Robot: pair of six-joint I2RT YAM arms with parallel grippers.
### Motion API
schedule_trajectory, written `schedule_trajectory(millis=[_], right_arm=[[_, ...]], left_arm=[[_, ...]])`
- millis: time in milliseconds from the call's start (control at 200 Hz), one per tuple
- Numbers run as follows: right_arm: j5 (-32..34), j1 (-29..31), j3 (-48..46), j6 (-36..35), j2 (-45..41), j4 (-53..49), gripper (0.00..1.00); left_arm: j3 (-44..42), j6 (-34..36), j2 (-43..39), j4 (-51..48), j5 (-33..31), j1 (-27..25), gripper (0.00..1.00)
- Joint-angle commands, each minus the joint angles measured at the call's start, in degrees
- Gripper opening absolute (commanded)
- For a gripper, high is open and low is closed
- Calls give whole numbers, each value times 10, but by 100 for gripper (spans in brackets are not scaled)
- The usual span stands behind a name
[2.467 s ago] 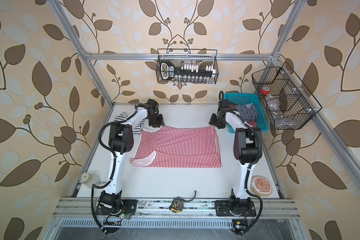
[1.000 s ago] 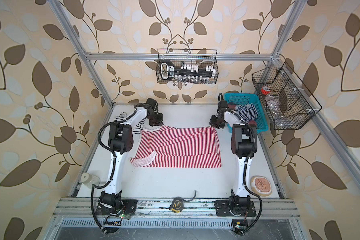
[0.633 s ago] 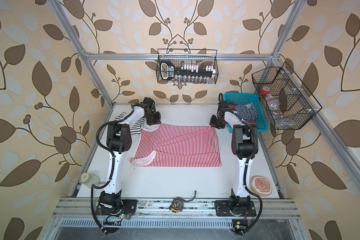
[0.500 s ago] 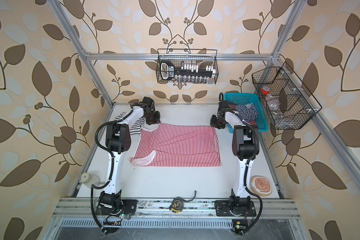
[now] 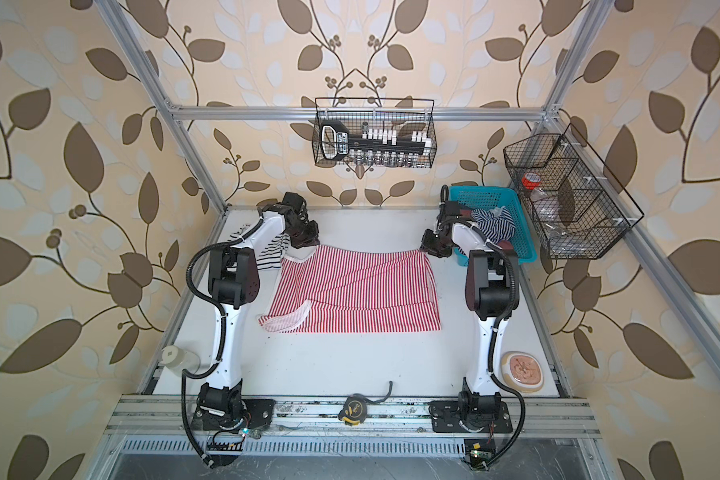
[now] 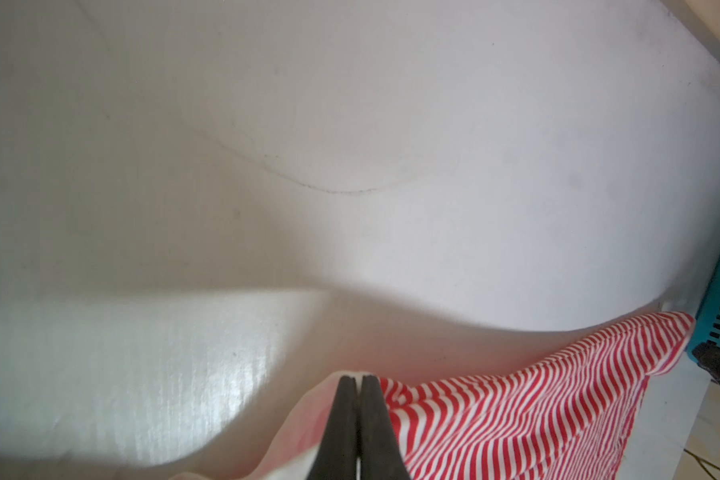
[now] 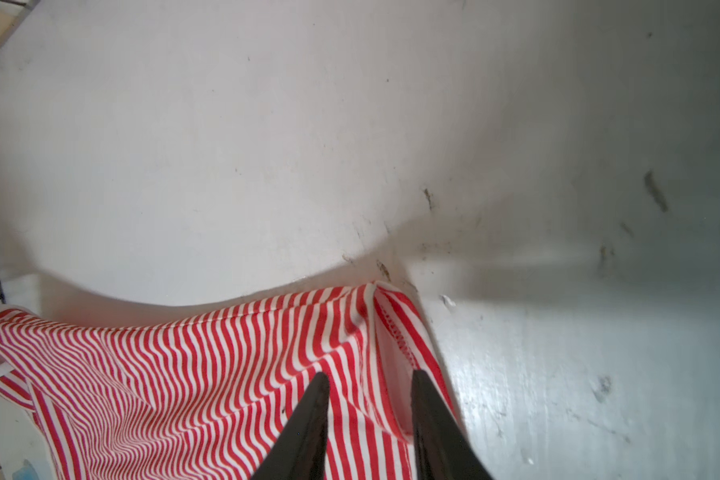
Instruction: Fold and stack the tank tops
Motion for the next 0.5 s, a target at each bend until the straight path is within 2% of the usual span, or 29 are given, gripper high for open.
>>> schedule_trajectory(millis=[0, 160, 440, 495], right_arm=[[-12, -1, 28, 1, 27, -1, 34], [-20, -3, 52, 5, 49, -1, 28], [-23, -5, 59, 3, 49, 0, 0], [-21, -5, 51, 0, 40, 1, 0]], left_arm=[[2, -7, -28, 6, 7, 6, 0], [3, -8, -27, 6, 7, 6, 0], [10, -4, -26, -2, 5, 7, 0], [9, -4, -30, -3, 5, 7, 0]])
